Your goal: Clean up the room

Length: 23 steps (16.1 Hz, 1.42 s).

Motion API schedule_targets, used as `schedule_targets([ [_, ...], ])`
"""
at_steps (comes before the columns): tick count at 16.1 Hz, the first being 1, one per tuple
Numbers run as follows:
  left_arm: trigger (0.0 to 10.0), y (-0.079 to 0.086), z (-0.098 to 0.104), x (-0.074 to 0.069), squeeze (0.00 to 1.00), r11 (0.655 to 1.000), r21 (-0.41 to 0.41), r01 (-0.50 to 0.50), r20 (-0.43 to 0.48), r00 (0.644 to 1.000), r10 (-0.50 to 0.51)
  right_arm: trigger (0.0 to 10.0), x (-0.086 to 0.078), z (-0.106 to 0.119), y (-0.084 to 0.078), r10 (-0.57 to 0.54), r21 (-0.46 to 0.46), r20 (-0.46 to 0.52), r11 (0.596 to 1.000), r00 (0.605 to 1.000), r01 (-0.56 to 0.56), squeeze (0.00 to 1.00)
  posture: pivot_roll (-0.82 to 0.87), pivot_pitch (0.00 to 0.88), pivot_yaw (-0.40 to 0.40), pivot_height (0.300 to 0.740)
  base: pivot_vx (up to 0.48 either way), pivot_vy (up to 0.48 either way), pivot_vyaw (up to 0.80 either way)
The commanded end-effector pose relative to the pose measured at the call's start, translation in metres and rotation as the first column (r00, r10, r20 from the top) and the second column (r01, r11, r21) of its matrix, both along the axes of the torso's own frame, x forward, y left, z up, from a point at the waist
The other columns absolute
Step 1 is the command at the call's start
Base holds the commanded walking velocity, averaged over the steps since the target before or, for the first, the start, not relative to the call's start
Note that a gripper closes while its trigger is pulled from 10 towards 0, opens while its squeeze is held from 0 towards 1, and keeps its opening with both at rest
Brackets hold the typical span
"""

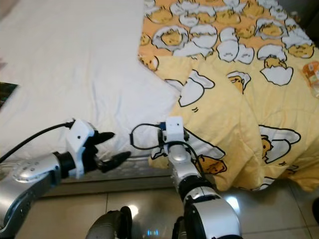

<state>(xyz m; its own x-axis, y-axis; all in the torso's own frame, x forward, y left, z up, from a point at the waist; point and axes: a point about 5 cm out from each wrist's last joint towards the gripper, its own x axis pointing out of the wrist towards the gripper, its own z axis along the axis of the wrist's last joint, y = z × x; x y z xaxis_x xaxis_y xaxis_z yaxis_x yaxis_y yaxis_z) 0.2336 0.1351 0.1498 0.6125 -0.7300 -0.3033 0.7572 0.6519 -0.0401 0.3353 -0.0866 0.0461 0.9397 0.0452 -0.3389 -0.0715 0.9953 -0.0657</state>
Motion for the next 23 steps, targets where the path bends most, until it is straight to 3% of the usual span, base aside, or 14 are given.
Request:
schedule_targets([
  [1,10.0,-0.003,0.001,-0.006,0.0,1.0,0.0,0.017,-0.009,1.0,-0.017,10.0,0.0,0.0,0.001,-0.006,-0.016,-0.001,1.0,1.0,0.006,0.0,0.11,0.23,0.034,0.74,0.0,0.0,0.0],
  [4,10.0,-0.003,0.0,-0.008,0.0,1.0,0.007,0.013,-0.013,1.0,-0.013,10.0,0.0,0.0,0.001,-0.008,0.006,0.008,1.0,1.0,0.008,0.0,0.11,0.245,0.034,0.74,0.0,0.0,0.0],
  [6,10.0,-0.003,0.002,-0.01,0.0,1.0,0.005,0.012,-0.018,1.0,-0.012,10.0,-0.004,-0.007,0.003,0.012,0.055,-0.043,0.998,0.999,-0.01,0.0,0.12,0.249,0.035,0.74,0.0,0.0,0.0],
  [7,10.0,-0.004,0.001,-0.011,0.0,1.0,0.013,0.017,-0.025,1.0,-0.017,0.0,-0.009,-0.016,0.005,0.022,0.097,-0.129,0.995,0.991,-0.01,0.0,0.12,0.249,0.036,0.74,0.0,0.0,0.0],
  [9,10.0,-0.004,0.0,-0.012,0.0,1.0,0.022,0.019,-0.026,0.999,-0.018,0.0,-0.017,-0.025,0.008,0.057,0.111,-0.178,0.993,0.982,-0.037,0.0,0.11,0.251,0.034,0.74,0.0,0.0,0.0],
  [14,10.0,-0.005,-0.002,-0.013,0.0,0.999,0.034,0.019,-0.027,0.999,-0.018,0.0,-0.021,-0.025,0.022,0.155,0.067,-0.142,0.987,0.978,-0.147,0.0,0.11,0.24,0.031,0.74,0.0,0.0,0.0],
  [23,10.0,-0.005,-0.004,-0.014,0.0,0.998,0.053,0.022,-0.029,0.999,-0.021,0.0,-0.021,-0.025,0.028,0.196,0.084,-0.154,0.979,0.968,-0.184,0.0,0.12,0.246,0.029,0.74,0.0,0.0,0.0],
])
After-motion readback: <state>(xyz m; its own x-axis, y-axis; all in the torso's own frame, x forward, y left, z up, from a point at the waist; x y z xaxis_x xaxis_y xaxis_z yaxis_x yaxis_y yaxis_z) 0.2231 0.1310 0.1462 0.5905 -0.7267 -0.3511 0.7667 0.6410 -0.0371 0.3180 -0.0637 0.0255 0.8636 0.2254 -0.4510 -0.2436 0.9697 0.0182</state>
